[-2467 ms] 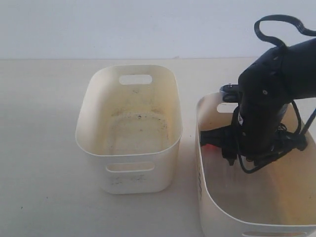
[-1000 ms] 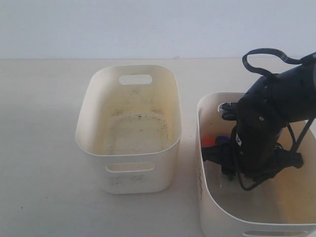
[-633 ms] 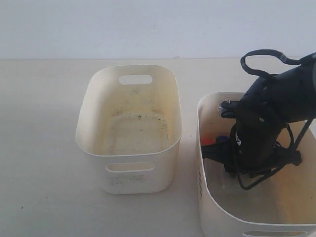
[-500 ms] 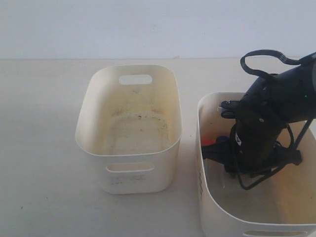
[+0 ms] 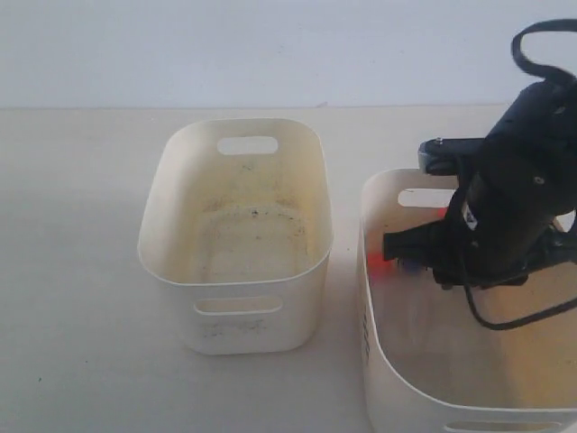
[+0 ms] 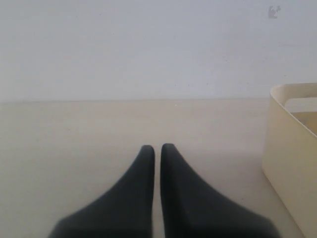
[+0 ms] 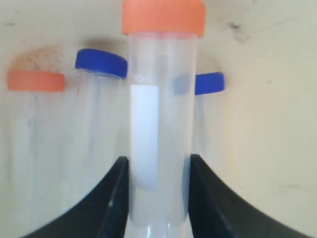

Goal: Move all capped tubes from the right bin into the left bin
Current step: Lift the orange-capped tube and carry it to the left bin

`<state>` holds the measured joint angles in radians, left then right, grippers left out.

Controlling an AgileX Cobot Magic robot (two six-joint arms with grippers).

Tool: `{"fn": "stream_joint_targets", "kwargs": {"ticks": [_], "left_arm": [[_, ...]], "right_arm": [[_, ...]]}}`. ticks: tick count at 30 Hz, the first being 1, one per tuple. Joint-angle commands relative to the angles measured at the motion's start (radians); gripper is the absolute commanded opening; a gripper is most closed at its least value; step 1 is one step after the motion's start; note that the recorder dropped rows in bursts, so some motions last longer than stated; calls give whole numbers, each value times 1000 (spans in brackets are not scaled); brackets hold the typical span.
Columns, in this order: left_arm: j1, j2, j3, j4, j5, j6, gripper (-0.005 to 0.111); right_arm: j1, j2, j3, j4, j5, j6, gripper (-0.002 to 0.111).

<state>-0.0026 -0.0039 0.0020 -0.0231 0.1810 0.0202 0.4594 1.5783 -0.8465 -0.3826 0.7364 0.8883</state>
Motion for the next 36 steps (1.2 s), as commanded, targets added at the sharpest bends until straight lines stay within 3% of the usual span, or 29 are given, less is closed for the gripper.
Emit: {"fn": "stream_joint_targets", "kwargs": {"ticks": [1,10,16,19,26,36], "left_arm": [[-7,4,-2,-3,-7,-4,4],[-7,4,-2,-3,-7,-4,4],[-7,4,-2,-3,-7,-4,4],[-7,4,-2,-3,-7,-4,4],[-7,4,-2,-3,-7,-4,4],[-7,4,-2,-3,-7,-4,4]], "right_arm": [[-8,-95,8,-23,67,-44,0],[-8,-285,8,-2,70,-101,0],[-3,-358,6,145,-40,-231,0],[53,-358,-4,191,-109,-253,0],[190,-261,-142,210,-219,-225,0],[249,-6,-346,223,-224,-246,0]]}}
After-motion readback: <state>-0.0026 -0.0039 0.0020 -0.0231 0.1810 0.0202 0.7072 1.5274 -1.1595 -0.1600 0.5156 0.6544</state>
